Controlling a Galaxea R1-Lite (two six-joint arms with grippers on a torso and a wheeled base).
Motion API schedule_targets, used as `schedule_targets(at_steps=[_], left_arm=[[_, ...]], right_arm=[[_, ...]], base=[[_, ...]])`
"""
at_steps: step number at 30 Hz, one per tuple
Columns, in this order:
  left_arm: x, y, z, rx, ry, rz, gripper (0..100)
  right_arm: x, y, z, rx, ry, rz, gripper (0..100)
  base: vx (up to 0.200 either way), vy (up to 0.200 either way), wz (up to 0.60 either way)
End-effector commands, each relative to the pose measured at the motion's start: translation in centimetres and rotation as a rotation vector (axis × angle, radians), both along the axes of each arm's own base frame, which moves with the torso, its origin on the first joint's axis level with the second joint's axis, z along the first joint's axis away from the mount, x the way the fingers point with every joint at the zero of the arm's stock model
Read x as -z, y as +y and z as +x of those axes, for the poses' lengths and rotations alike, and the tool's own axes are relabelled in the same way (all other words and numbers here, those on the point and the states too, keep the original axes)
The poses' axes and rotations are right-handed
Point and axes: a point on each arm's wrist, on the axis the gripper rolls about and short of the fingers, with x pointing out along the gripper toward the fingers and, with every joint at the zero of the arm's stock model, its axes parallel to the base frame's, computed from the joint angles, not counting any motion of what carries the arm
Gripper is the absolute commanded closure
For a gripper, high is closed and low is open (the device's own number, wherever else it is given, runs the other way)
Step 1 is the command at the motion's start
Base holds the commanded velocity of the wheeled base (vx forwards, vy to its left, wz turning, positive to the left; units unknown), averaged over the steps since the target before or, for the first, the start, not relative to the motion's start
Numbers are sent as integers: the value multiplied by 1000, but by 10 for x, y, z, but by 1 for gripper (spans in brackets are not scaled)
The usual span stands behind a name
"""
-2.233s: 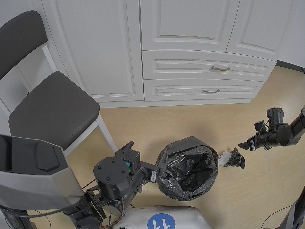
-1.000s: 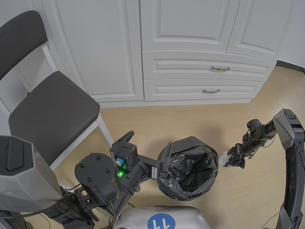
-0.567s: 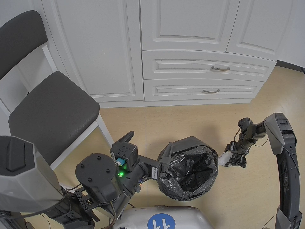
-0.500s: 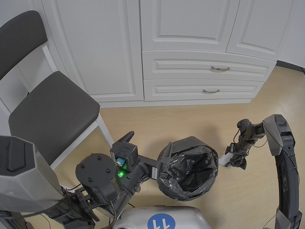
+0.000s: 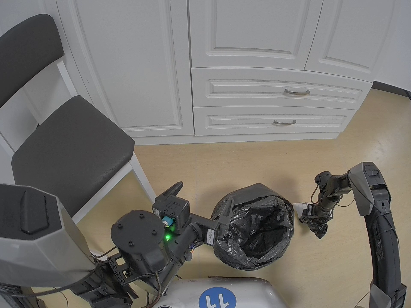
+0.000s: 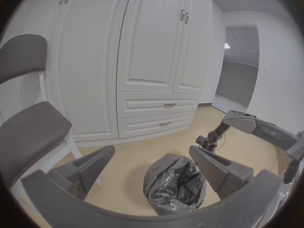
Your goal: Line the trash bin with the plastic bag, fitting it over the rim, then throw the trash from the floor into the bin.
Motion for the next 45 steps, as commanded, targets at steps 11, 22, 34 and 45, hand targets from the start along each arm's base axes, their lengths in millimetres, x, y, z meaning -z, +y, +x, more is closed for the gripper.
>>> schedule_targets(at_steps=[11,22,34,45], left_arm=[[4,-1,1,0,8,12,0],[5,-3,-1,9,7,17,0],[-22,9,-4,-11,-80,24,0],[-46,23,-11,-46,-146,8,0]], right_arm=[[4,-1,0,3,-1,0,100],[0,-1,0,2,-3,-7,100],[-130,6,-24,-36,-143,49,100],[-266,43,-74,-56,-386,105,100]], base=[[0,0,0],[0,0,0],[0,0,0],[0,0,0]])
